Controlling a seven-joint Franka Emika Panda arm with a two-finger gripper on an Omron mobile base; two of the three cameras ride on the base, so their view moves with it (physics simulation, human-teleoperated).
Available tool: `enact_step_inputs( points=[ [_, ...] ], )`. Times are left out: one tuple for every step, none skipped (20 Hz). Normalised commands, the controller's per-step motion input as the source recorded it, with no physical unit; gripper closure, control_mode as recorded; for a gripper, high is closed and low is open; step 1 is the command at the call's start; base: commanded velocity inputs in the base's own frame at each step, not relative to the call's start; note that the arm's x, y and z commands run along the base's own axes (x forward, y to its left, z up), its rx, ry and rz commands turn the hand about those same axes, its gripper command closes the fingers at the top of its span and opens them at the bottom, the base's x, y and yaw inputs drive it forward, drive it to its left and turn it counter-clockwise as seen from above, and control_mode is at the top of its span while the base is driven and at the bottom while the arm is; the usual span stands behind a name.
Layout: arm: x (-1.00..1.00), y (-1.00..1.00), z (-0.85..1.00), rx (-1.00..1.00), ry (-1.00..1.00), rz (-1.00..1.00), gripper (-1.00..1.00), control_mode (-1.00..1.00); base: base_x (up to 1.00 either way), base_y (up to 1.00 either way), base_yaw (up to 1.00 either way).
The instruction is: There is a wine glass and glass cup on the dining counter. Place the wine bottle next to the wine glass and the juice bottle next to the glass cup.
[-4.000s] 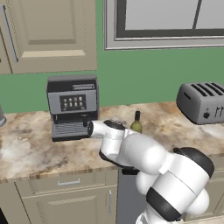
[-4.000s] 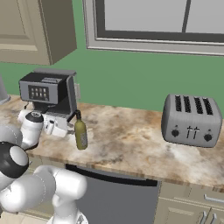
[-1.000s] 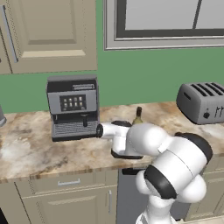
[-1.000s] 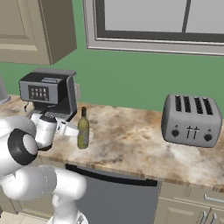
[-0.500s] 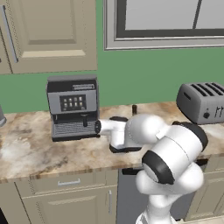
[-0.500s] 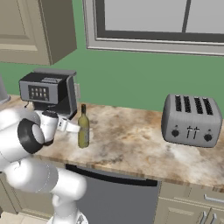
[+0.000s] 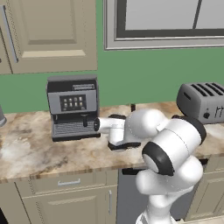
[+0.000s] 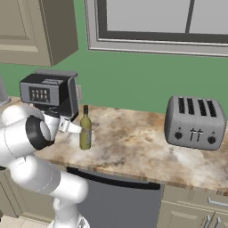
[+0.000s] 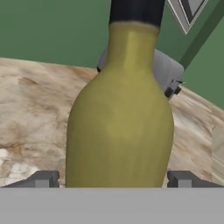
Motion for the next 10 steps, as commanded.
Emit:
enact_step_inputs(
  points=[
    [-0.08,-0.2,-0.1,0.0,0.0,0.0,1.0,-1.0,0.0,0.0,0.0],
    [-0.07,-0.21,-0.07,0.0,0.0,0.0,1.0,-1.0,0.0,0.0,0.0],
    [-0.08,-0.21,-0.02,0.0,0.0,0.0,1.0,-1.0,0.0,0.0,0.0],
    [-0.06,-0.17,0.0,0.0,0.0,0.0,1.0,-1.0,0.0,0.0,0.0],
    [-0.09,-0.11,0.0,0.0,0.0,0.0,1.0,-1.0,0.0,0.0,0.0],
    [-0.13,-0.06,0.0,0.0,0.0,0.0,1.0,-1.0,0.0,0.0,0.0],
    [-0.19,-0.01,0.02,0.0,0.0,0.0,1.0,-1.0,0.0,0.0,0.0],
    [-0.21,0.0,0.06,0.0,-0.01,0.0,1.0,-1.0,0.0,0.0,0.0],
    [-0.27,0.0,0.06,-0.01,-0.04,0.0,1.0,-1.0,0.0,0.0,0.0],
    [-0.29,0.02,0.09,-0.03,-0.06,0.0,1.0,-1.0,0.0,0.0,0.0]
  ],
)
